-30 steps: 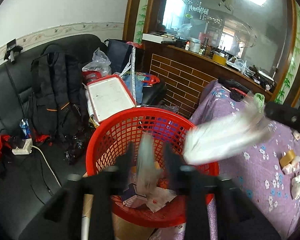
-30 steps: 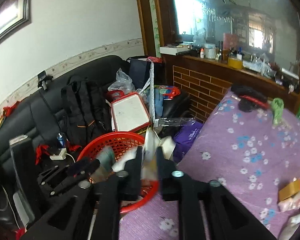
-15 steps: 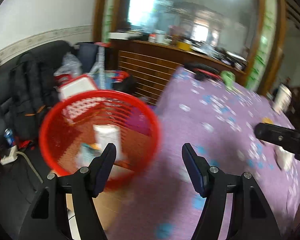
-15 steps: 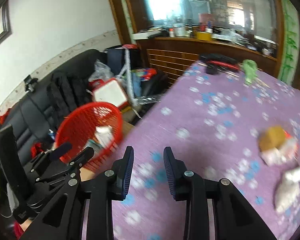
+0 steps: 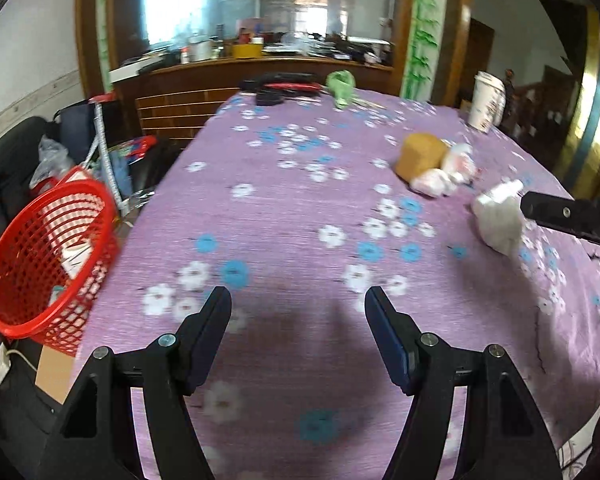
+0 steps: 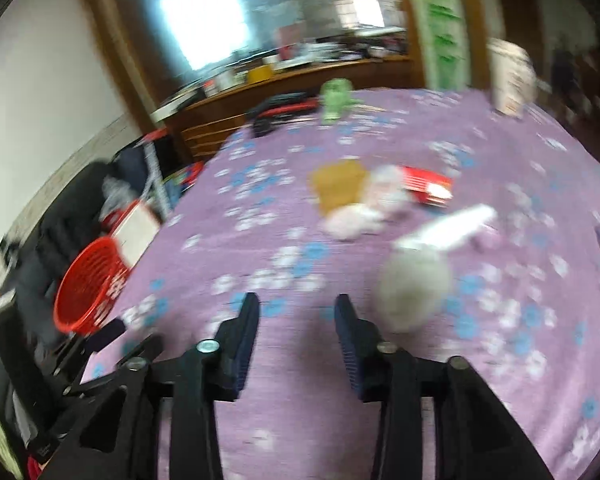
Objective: Collect trash
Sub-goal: 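Grasp the white cloth bundle with the right gripper, then grasp the white spray bottle with the left gripper while the right gripper holds the bundle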
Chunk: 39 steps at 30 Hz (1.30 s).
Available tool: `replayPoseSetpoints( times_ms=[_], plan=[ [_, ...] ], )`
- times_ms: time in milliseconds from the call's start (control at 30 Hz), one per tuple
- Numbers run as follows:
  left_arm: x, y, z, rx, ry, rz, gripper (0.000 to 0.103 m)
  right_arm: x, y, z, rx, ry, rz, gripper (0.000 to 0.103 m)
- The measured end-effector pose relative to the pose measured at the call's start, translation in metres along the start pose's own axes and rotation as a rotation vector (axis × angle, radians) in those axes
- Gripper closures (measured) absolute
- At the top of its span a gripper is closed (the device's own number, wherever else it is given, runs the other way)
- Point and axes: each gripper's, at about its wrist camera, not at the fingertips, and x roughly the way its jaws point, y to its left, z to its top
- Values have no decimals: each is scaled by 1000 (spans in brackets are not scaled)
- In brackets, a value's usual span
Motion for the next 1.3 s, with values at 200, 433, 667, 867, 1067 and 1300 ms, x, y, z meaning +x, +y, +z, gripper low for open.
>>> replayPoseSetpoints(
  times_ms=[200,433,667,867,1067,1300],
  plan=[
    [3,-30,3,47,16,-9,34,7,-51,5,119,9,-23,47],
    [7,-51,11,87,32,-25,34,35,-59,13,124,28,-37,38],
    [12,-63,21,112,48,-45,34,53,-63,9,110,60,-60,60],
    [13,-87,35,165,48,-63,34,20,-82,6,168,18,16,67],
    [26,-137,56,298,64,-124,34,-27,-107,4,208,-79,-1,68],
    [71,-199,81,437,131,-182,34,-57,-138,-4,252,-128,-26,68]
  ],
)
